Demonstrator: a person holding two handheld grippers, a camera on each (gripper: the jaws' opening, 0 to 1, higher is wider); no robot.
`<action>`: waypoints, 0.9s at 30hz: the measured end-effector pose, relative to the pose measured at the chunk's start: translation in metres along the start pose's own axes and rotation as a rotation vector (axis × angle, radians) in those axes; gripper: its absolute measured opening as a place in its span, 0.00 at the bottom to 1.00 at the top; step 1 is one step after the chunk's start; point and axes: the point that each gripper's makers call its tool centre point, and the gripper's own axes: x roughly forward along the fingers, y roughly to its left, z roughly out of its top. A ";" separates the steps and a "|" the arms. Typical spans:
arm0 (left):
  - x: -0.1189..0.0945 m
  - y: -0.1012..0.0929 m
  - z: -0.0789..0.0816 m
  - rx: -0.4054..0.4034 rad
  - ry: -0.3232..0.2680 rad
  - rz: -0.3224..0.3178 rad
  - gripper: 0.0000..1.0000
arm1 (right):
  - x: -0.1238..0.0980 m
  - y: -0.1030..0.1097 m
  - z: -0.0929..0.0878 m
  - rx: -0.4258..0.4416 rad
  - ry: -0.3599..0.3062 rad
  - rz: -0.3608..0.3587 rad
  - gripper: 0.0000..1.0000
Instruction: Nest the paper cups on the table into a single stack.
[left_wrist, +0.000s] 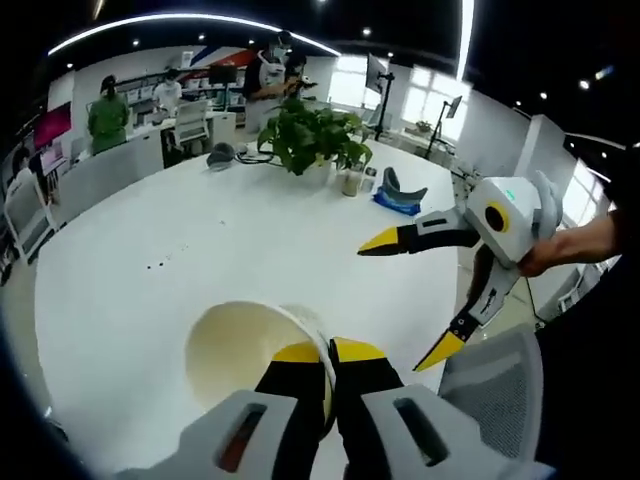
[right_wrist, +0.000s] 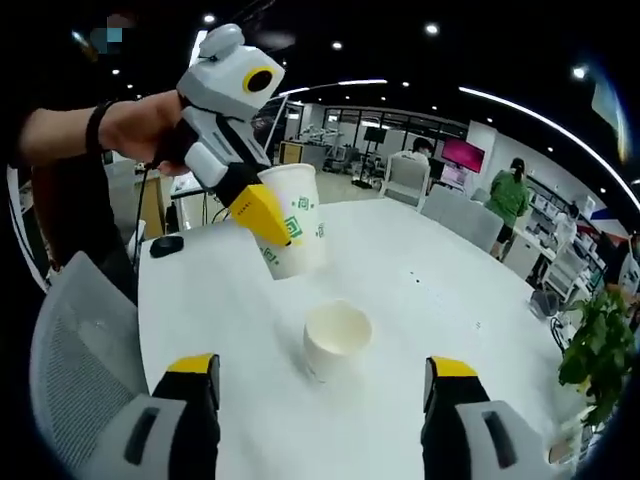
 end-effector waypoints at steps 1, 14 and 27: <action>0.003 -0.001 0.000 0.011 0.008 -0.001 0.00 | -0.003 0.001 -0.001 0.005 0.004 -0.002 0.86; 0.039 -0.006 -0.007 0.137 0.130 0.001 0.00 | -0.018 0.009 -0.022 0.039 0.036 -0.024 0.86; 0.065 0.006 -0.019 0.215 0.204 0.021 0.00 | -0.022 0.021 -0.040 0.082 0.054 -0.012 0.85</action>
